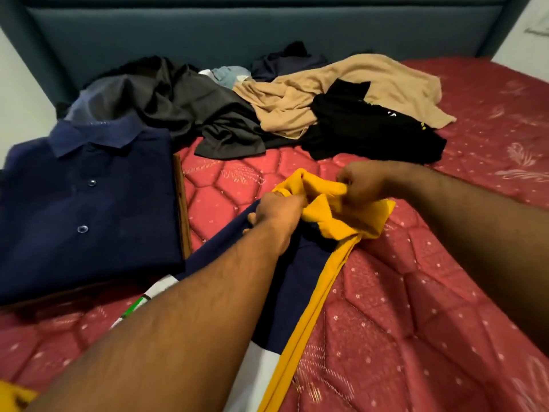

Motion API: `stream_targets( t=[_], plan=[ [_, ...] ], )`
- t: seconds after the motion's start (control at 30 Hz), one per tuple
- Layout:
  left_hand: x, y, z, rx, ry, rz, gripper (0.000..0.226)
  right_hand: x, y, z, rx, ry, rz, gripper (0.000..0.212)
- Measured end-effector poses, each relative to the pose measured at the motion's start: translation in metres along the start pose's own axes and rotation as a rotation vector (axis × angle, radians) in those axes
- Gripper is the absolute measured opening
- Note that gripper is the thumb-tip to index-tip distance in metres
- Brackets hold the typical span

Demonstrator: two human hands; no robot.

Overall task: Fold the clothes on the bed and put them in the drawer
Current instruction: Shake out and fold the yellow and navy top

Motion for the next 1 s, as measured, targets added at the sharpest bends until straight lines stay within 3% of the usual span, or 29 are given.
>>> stream_targets(
  t=[0.07,0.17,0.23,0.27,0.3,0.37,0.43,0.5,0.53,0.6,0.67,0.73,0.8,0.83,0.9,1.0],
  plan=[
    [0.006,0.002,0.002,0.000,0.143,-0.122,0.021,0.007,-0.011,-0.014,0.250,0.090,-0.123,0.016],
    [0.031,-0.017,-0.041,-0.162,0.479,-0.277,0.037,0.020,-0.015,-0.027,0.489,0.092,0.050,0.028],
    [0.041,-0.023,-0.061,-0.344,0.659,-0.242,0.051,0.021,-0.016,-0.031,0.401,0.026,0.280,0.056],
    [0.042,-0.025,-0.064,-0.406,0.693,-0.208,0.054,0.018,-0.016,-0.031,0.317,-0.054,0.425,0.055],
    [0.042,-0.028,-0.068,-0.431,0.702,-0.174,0.052,0.014,-0.014,-0.033,0.245,-0.143,0.530,0.039],
    [0.043,-0.036,-0.067,-0.342,0.686,-0.119,0.031,0.014,-0.017,-0.037,0.257,-0.181,0.525,0.021],
    [0.049,-0.045,-0.066,-0.220,0.663,-0.125,0.009,0.022,-0.029,-0.040,0.499,-0.058,0.408,0.021],
    [0.067,-0.043,-0.064,-0.120,0.629,-0.121,0.010,0.033,-0.043,-0.043,0.781,0.090,0.391,0.014],
    [0.080,-0.039,-0.060,-0.074,0.565,-0.150,0.014,0.037,-0.045,-0.038,0.832,0.155,0.442,0.015],
    [0.100,-0.019,-0.048,-0.099,0.283,-0.305,0.013,0.046,-0.039,-0.014,0.724,0.250,0.554,0.023],
    [0.112,0.016,-0.042,-0.296,-0.023,-0.311,0.010,0.057,-0.022,0.018,0.490,0.255,0.605,0.036],
    [0.104,0.043,-0.041,-0.467,-0.140,-0.078,0.015,0.061,0.013,0.047,0.196,0.201,0.498,0.047],
    [0.082,0.057,-0.037,-0.488,-0.166,0.067,0.013,0.065,0.046,0.067,0.040,0.186,0.417,0.040],
    [0.070,0.062,-0.033,-0.457,-0.164,0.070,0.011,0.068,0.053,0.072,0.069,0.195,0.414,0.040],
    [0.051,0.067,-0.022,-0.410,-0.110,-0.023,0.004,0.066,0.056,0.077,0.239,0.156,0.488,0.064],
    [0.037,0.069,0.000,-0.325,-0.042,-0.149,0.010,0.051,0.051,0.073,0.335,0.000,0.785,0.082]
  ],
)
Point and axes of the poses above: each hand's wrist, its own z-axis towards the middle knuckle, its own y-axis out of the palm, x = y × z, the point moved 6 cm from there along z, towards the middle knuckle, and after that the axes turned 11 degrees about -z, right-handed, at the moved point
